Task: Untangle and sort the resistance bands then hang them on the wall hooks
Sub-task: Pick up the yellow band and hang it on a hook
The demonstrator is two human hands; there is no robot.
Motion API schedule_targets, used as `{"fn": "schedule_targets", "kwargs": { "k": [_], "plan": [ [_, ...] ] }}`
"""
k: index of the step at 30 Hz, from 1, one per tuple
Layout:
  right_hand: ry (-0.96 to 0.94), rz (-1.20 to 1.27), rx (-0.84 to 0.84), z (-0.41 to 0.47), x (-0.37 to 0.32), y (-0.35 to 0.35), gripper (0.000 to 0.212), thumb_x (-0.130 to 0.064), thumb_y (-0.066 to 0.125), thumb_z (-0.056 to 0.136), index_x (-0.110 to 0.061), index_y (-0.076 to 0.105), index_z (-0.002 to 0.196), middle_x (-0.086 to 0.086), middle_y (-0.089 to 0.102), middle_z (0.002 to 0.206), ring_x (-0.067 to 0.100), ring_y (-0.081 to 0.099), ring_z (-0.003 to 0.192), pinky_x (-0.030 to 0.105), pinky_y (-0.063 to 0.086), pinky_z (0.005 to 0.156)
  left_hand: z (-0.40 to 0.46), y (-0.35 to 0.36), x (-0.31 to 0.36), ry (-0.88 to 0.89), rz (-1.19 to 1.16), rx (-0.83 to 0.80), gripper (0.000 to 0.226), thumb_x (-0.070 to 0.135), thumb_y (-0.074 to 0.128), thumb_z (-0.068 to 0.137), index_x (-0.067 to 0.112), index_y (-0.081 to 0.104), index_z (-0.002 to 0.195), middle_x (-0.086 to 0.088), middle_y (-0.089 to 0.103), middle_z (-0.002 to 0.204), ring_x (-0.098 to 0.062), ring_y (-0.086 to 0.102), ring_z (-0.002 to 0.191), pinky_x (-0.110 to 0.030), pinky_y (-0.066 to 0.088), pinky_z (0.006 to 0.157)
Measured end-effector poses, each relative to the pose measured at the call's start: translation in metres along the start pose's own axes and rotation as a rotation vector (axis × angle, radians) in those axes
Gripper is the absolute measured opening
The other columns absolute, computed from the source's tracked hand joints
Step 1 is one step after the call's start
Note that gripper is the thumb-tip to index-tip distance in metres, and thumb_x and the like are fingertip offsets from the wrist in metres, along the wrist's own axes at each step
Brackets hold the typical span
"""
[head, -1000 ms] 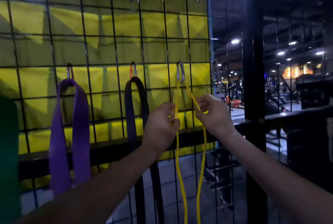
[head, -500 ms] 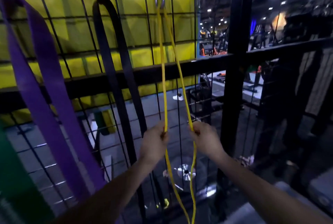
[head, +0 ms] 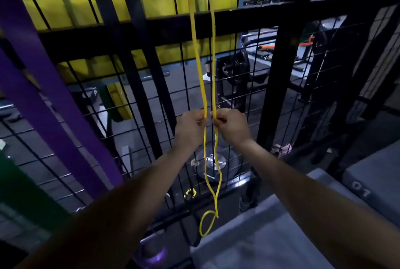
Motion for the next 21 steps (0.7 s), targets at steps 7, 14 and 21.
{"fn": "schedule_targets", "kwargs": {
  "k": [7, 14, 21],
  "plan": [
    [0.017, -0.118, 0.115, -0.024, 0.022, -0.022, 0.015, -0.01, 0.056, 0.089, -0.007, 0.069, 0.097, 0.007, 0.066, 0.09, 0.02, 0.058, 0.083, 0.023, 0.033, 0.066, -0.007, 0.027, 0.002, 0.008, -0.058, -0.02, 0.017, 0.014, 0.059, 0.089, 0.002, 0.069, 0.084, -0.018, 0.066, 0.079, -0.024, 0.058, 0.07, -0.032, 0.047, 0.065],
    [0.03, -0.161, 0.046, -0.009, 0.039, 0.003, 0.012, 0.003, 0.056, 0.077, -0.002, 0.067, 0.077, 0.013, 0.065, 0.077, 0.028, 0.06, 0.077, 0.034, 0.04, 0.065, -0.003, 0.037, -0.008, -0.017, -0.013, 0.022, 0.018, 0.02, 0.057, 0.091, 0.009, 0.072, 0.093, -0.011, 0.072, 0.088, -0.028, 0.067, 0.083, -0.04, 0.052, 0.073],
    [0.079, -0.044, 0.07, -0.02, 0.04, 0.011, 0.018, -0.003, 0.054, 0.084, -0.002, 0.069, 0.093, 0.007, 0.068, 0.085, 0.021, 0.062, 0.081, 0.028, 0.043, 0.073, -0.018, 0.038, -0.033, -0.091, 0.077, -0.071, 0.019, 0.02, 0.053, 0.092, 0.007, 0.067, 0.09, -0.007, 0.065, 0.081, -0.017, 0.055, 0.073, -0.019, 0.035, 0.062]
  ]
}}
Point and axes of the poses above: each hand's wrist, its own z-axis towards the middle knuckle, its own y-axis out of the palm, x = y × z, the point moved 9 cm from there along z, towards the middle knuckle
